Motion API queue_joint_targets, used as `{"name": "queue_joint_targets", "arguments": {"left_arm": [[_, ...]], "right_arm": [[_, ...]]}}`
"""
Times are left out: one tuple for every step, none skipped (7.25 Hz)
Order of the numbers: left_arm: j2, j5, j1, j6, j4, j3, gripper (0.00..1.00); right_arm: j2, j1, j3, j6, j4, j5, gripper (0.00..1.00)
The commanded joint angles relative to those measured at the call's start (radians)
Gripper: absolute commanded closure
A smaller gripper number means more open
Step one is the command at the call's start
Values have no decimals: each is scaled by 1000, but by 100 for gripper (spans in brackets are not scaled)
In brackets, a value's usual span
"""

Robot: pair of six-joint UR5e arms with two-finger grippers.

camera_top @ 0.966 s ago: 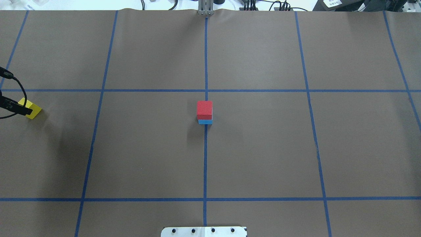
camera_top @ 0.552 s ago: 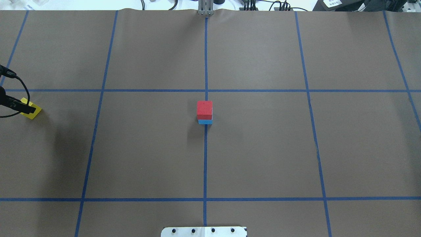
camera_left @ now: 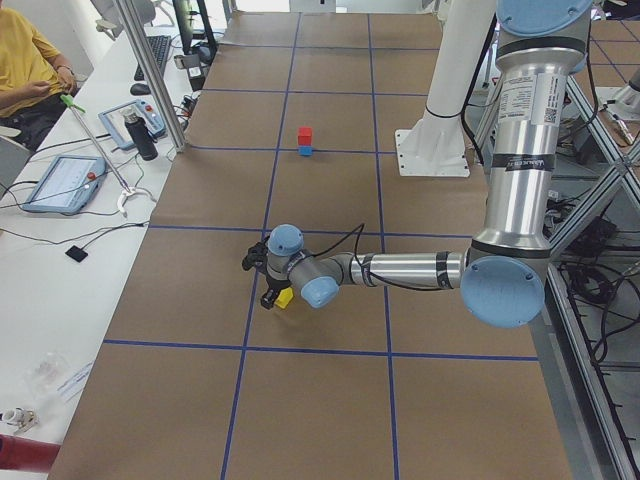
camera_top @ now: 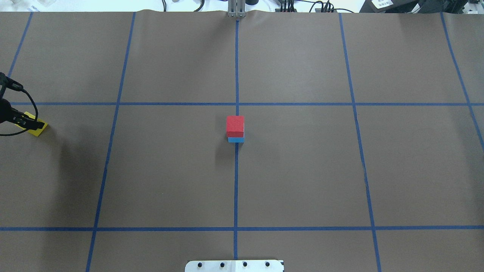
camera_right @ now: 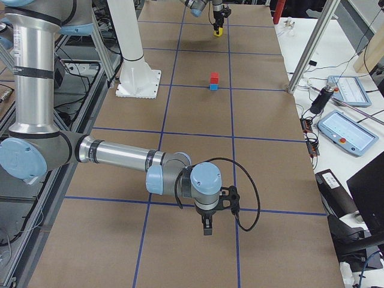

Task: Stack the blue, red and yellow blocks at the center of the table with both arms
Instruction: 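Lower the left gripper onto the yellow cube and close it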

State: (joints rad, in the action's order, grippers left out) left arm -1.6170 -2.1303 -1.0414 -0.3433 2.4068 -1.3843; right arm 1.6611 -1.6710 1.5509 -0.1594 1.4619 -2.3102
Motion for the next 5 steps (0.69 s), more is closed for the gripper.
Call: {"name": "queue_joint_targets", "arguments": {"left_arm": [[0, -7, 3, 0, 0, -37, 100], [0, -67, 3, -5, -50, -101, 100], [-15, -79, 1, -32, -193, -205, 100], [-67, -73, 1, -87, -360, -308, 100], [-145, -68, 1, -138, -512, -371, 100]], "right_arm": [[-1, 0, 0, 3, 0, 0, 1], [-3, -1, 0, 1, 0, 0, 1], [-1, 0, 0, 0, 0, 0, 1], [2, -1, 0, -2, 1, -2, 1], [3, 0, 0, -3, 1, -5, 1]]}}
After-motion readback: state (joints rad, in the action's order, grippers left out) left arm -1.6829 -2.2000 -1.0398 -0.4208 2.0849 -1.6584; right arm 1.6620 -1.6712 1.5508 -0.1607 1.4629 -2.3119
